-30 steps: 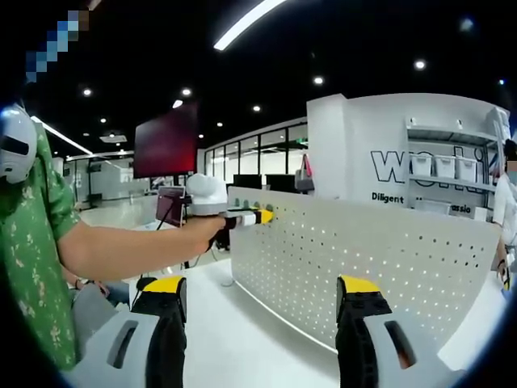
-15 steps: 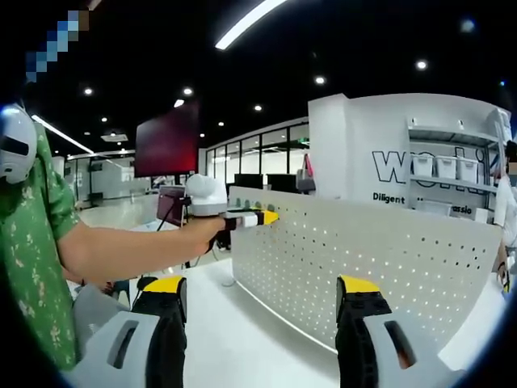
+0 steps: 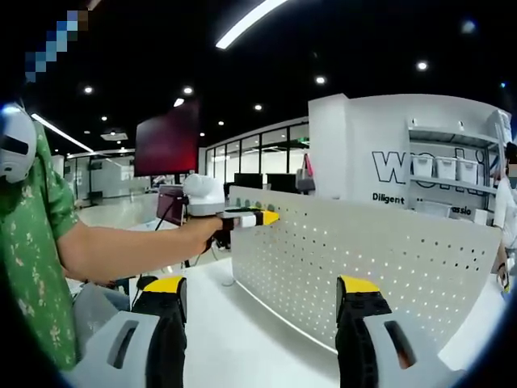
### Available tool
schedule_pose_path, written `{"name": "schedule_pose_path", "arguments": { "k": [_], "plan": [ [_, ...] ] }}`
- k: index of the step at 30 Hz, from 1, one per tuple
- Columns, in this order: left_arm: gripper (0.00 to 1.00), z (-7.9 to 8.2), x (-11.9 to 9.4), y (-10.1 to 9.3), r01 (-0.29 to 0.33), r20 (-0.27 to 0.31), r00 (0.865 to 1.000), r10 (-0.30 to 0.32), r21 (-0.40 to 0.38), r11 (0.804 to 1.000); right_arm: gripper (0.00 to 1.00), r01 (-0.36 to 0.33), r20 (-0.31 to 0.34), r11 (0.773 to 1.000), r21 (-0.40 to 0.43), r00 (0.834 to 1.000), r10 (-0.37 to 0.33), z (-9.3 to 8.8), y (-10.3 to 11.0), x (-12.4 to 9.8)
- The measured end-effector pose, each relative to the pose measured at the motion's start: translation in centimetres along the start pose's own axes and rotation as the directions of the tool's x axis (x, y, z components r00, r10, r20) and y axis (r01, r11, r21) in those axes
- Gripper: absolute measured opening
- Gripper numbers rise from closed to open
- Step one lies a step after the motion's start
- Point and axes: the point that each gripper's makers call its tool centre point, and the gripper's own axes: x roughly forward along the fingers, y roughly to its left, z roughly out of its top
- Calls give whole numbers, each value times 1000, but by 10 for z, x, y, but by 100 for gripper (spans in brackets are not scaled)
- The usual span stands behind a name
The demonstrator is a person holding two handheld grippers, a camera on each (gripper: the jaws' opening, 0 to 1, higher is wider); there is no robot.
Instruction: Insert the hook assembly into the mounting plate slot until the hook locks in place.
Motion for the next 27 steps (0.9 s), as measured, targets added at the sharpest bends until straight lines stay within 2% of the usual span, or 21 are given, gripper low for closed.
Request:
{"name": "schedule_pose_path", "arguments": {
  "k": [12, 27],
  "plan": [
    [44, 2, -14, -2, 23, -3, 1000, -23, -5, 1000, 77, -12, 3, 1000, -12, 1000, 12, 6, 8, 2],
    [56, 8, -41, -14, 73, 8, 997, -73, -8, 997, 77, -14, 7, 1000, -19, 1000, 14, 9, 16, 2]
  ]
}}
